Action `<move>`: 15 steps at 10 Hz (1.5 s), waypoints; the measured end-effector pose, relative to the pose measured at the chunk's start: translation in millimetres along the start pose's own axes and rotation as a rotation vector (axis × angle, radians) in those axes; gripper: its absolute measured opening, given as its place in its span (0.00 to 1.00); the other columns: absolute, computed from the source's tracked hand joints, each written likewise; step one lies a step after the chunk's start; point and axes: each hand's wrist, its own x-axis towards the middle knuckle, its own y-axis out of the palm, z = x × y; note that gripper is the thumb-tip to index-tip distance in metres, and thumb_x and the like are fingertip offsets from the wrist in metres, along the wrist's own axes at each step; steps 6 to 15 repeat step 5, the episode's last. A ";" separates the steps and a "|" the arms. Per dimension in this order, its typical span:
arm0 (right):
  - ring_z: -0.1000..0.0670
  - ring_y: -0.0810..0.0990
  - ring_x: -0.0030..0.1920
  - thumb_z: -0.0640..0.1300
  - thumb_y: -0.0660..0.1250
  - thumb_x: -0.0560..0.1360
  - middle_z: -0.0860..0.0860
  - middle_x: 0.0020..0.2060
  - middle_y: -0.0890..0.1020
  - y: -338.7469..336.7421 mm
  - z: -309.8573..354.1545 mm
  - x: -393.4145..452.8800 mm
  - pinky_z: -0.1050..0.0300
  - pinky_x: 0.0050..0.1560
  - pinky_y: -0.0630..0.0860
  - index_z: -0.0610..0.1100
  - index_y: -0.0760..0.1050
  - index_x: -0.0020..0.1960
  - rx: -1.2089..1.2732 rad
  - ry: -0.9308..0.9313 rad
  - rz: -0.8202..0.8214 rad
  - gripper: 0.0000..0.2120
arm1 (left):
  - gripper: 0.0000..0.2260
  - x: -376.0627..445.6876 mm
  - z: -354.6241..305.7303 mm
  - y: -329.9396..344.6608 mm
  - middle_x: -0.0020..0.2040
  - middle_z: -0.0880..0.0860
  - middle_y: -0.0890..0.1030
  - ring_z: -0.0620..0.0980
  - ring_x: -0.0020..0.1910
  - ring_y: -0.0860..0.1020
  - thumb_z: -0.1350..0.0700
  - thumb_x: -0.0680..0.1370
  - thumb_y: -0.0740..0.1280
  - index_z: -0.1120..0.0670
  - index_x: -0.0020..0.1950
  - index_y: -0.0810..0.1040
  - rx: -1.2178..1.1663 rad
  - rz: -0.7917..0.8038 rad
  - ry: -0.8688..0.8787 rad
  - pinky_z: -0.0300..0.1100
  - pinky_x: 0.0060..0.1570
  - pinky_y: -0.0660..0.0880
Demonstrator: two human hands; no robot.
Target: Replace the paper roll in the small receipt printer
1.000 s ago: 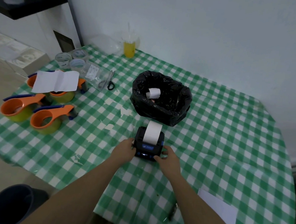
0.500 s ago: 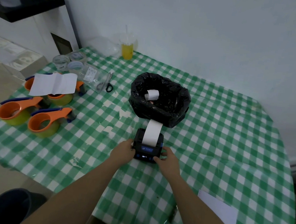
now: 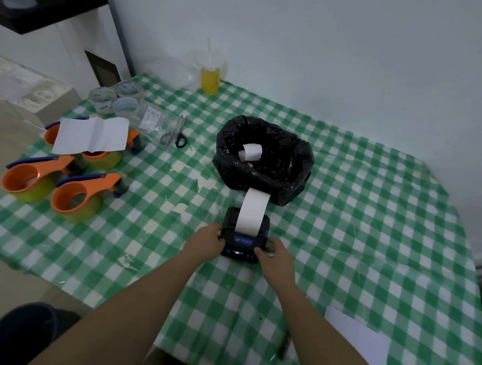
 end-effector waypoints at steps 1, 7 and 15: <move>0.45 0.79 0.52 0.46 0.66 0.76 0.41 0.57 0.80 1.0 2.0 -0.7 0.52 0.51 0.76 0.43 0.69 0.66 -0.006 0.016 -0.016 0.20 | 0.18 1.6 -1.4 -2.6 0.60 0.60 0.79 0.58 0.56 0.78 0.58 0.77 0.59 0.58 0.67 0.69 0.022 0.012 0.001 0.48 0.54 0.75; 0.49 0.76 0.43 0.46 0.66 0.76 0.46 0.44 0.79 1.0 15.2 -6.6 0.56 0.44 0.72 0.41 0.70 0.64 0.022 0.058 -0.104 0.19 | 0.16 5.0 -5.9 -16.9 0.58 0.61 0.79 0.60 0.55 0.78 0.59 0.77 0.58 0.58 0.64 0.72 0.073 -0.029 0.061 0.48 0.53 0.74; 0.49 0.76 0.43 0.46 0.66 0.76 0.46 0.44 0.79 1.0 15.2 -6.6 0.56 0.44 0.72 0.41 0.70 0.64 0.022 0.058 -0.104 0.19 | 0.16 5.0 -5.9 -16.9 0.58 0.61 0.79 0.60 0.55 0.78 0.59 0.77 0.58 0.58 0.64 0.72 0.073 -0.029 0.061 0.48 0.53 0.74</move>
